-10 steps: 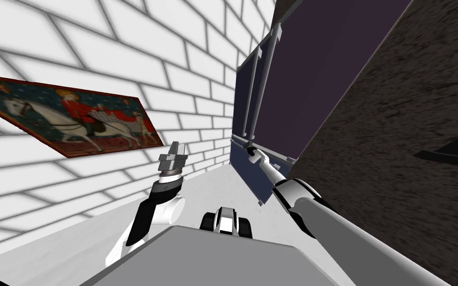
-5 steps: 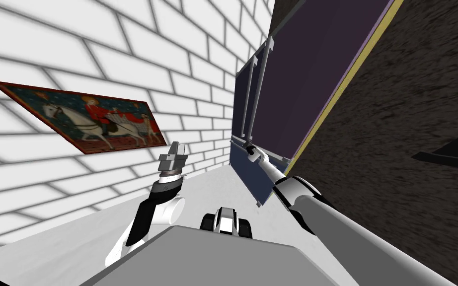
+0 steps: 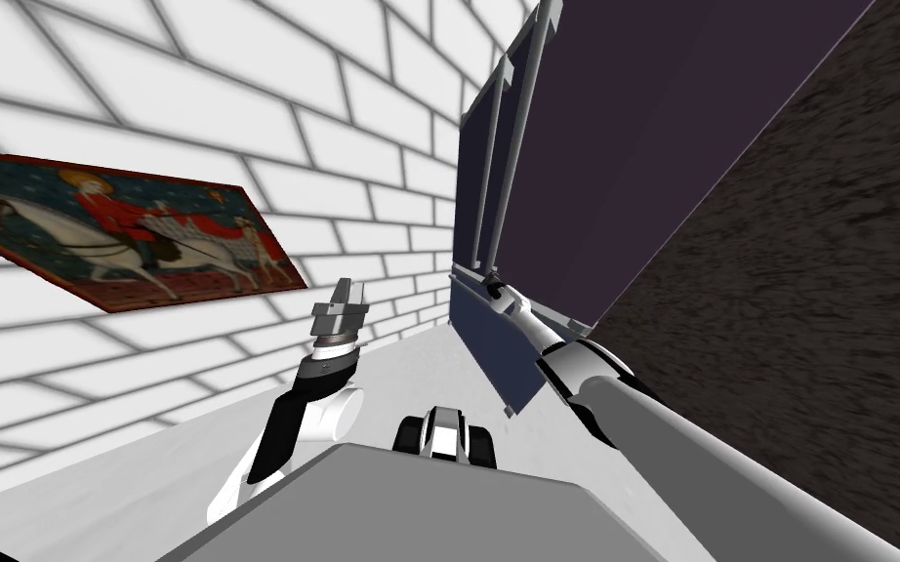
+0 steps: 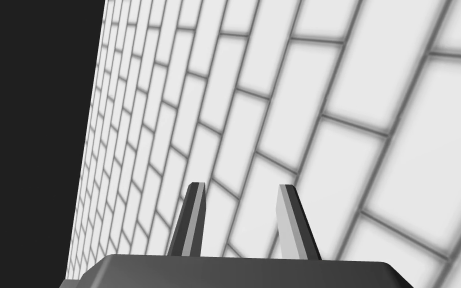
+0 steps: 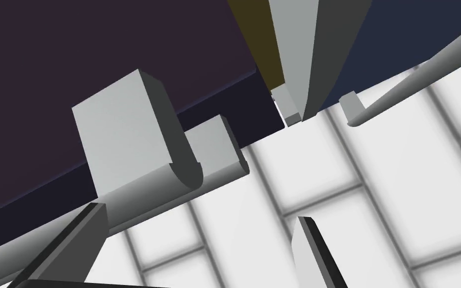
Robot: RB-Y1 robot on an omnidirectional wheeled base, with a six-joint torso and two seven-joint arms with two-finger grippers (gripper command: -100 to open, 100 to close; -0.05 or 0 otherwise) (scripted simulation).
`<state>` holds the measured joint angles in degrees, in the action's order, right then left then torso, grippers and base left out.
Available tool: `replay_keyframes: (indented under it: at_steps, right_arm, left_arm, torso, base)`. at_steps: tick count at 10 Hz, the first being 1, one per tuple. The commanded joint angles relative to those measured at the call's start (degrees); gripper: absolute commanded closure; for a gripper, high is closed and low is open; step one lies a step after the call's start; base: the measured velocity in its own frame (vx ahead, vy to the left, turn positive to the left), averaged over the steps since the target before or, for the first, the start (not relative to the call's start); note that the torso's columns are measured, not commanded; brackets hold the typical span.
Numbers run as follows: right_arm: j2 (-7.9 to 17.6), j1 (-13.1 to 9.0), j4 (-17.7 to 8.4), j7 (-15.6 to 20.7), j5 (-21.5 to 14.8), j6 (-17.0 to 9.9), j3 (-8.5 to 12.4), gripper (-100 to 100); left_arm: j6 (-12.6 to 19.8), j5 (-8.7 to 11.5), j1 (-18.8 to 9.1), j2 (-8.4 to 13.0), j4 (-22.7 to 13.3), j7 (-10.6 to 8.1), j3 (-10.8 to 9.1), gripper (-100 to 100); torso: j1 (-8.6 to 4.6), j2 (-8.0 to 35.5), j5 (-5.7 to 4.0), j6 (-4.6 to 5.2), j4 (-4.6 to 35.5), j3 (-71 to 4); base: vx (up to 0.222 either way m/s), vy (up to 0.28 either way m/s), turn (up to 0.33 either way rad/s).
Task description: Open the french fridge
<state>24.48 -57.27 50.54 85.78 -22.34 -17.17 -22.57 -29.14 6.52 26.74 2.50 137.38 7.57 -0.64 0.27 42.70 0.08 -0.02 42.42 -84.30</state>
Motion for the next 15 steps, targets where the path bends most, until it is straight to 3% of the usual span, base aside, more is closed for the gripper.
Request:
replay_keyframes:
  at_steps: [1, 4, 5, 6, 7, 8, 10, 13, 14, 15]
  right_arm:
    - [1.4, -1.2, 0.1, 1.5, 1.1, -2.6, -0.6, -100]
    - [0.8, -0.5, -0.2, 1.9, 2.2, -3.2, -1.8, -100]
    - [0.4, -0.1, -0.3, 1.8, 2.2, -3.2, -2.0, 100]
    - [1.9, 0.0, -0.7, -1.0, -0.2, -0.3, -2.8, 100]
    - [1.9, 0.0, -0.7, -2.1, -0.2, 0.6, -2.8, 100]
    - [3.5, 0.0, -1.1, -3.9, -2.6, 2.5, -3.6, 100]
    - [3.5, 0.0, -1.1, -6.0, -2.6, 4.4, -3.6, 100]
    - [6.5, 0.2, -2.0, -11.5, -7.4, 10.1, -5.2, 100]
    - [6.5, 0.2, -2.0, -13.1, -7.4, 11.8, -5.2, 100]
    - [6.5, 0.2, -2.0, -13.9, -7.4, 12.1, -5.2, 100]
  left_arm:
    - [0.0, 0.0, 0.0, 0.0, 0.0, 0.0, 0.0, 0]
    - [0.0, 0.0, 0.0, 0.0, 0.0, 0.0, 0.0, 0]
    - [0.0, 0.0, 0.0, 0.0, 0.0, 0.0, 0.0, 0]
    - [0.0, 0.0, 0.0, 0.0, 0.0, 0.0, 0.0, 0]
    - [0.0, 0.0, 0.0, 0.0, 0.0, 0.0, 0.0, 0]
    - [0.0, 0.0, 0.0, 0.0, 0.0, 0.0, 0.01, 0]
    - [0.0, 0.0, 0.0, 0.0, 0.0, 0.0, 0.01, 0]
    - [0.0, 0.0, 0.0, 0.0, 0.0, 0.0, 0.01, 0]
    - [0.0, 0.0, 0.0, 0.0, 0.0, 0.0, 0.01, 0]
    - [0.0, 0.0, 0.0, 0.0, 0.0, 0.0, 0.01, 0]
  torso:
    - [-0.12, -0.3, 0.01, -0.01, 0.1, -0.2]
    - [-0.43, -1.3, -0.02, -0.08, 0.0, -0.9]
    - [-0.41, -1.1, -0.03, 0.02, 0.0, -0.8]
    - [-0.39, -0.9, -0.08, -0.01, -0.2, -0.6]
    - [-0.24, -0.6, -0.08, 0.0, -0.2, -0.4]
    - [-0.17, -0.4, -0.05, -0.01, -0.1, -0.3]
    - [-0.24, -0.3, -0.07, 0.01, -0.1, -0.2]
    - [-0.28, -0.4, -0.09, 0.02, -0.1, -0.3]
    - [-0.24, -0.4, -0.08, 0.02, -0.1, -0.2]
    - [-0.24, -0.4, -0.07, 0.01, -0.1, -0.3]
  base:
    - [0.101, -0.012, 0.008]
    - [0.024, -0.012, -0.001]
    - [-0.026, 0.007, -0.006]
    - [-0.055, 0.038, -0.026]
    - [-0.057, 0.051, -0.016]
    - [-0.076, 0.06, -0.016]
    - [-0.052, 0.039, -0.006]
    - [-0.068, 0.041, -0.017]
    - [-0.062, 0.046, -0.016]
    - [-0.027, 0.026, -0.001]
